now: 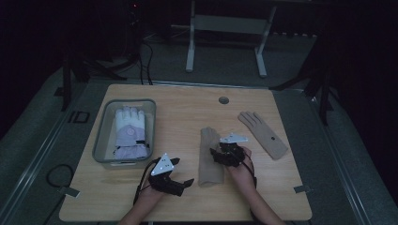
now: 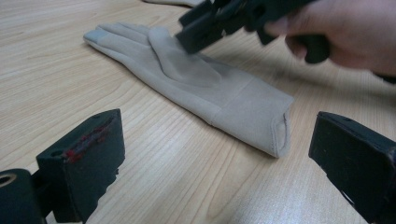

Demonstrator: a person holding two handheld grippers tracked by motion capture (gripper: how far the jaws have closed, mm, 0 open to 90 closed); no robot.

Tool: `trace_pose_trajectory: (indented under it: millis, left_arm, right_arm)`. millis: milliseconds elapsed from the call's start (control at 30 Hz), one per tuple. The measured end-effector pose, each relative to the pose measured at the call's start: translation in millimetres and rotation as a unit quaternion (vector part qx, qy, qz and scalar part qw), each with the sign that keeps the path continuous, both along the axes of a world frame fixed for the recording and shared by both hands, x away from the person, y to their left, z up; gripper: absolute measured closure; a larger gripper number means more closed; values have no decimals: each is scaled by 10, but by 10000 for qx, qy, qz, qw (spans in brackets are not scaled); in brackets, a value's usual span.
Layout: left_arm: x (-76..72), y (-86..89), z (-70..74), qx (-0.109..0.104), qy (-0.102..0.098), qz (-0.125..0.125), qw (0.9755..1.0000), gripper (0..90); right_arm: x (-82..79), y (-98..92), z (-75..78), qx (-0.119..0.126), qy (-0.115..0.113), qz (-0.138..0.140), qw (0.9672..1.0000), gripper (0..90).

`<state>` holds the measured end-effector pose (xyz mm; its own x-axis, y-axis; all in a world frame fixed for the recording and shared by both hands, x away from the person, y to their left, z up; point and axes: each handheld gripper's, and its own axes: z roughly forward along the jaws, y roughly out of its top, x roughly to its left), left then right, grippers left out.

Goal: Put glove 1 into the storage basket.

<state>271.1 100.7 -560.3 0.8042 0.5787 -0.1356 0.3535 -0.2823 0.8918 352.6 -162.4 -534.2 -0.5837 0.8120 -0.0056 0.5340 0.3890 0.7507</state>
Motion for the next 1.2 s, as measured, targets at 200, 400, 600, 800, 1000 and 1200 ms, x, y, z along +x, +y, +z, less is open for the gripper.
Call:
trace_pose_trajectory:
  millis: [200, 400, 600, 800, 1000, 1200]
  left_arm:
    - [2, -14, -13, 14, 19, -49, 10000, 36]
    - [3, -15, -16, 15, 12, -57, 10000, 36]
    - [-5, -13, -14, 45, -56, -29, 10000, 36]
    - [-5, -28, -27, 78, -49, -70, 9999, 36]
    - [-6, -37, -35, 84, -35, -92, 9999, 36]
    - [-8, -41, -39, 98, -48, -81, 9999, 36]
  right_arm:
    - [121, -374, 164, -2, -236, 18, 9997, 519]
    - [294, -852, 277, 61, -376, -274, 9989, 536]
    - [452, -1269, 266, 70, -347, -579, 9977, 558]
    - [605, -1607, 189, -158, -261, -778, 9965, 538]
    - [683, -1767, 124, -98, -73, -825, 9965, 521]
    - [766, -1843, -37, -242, 207, -820, 9961, 511]
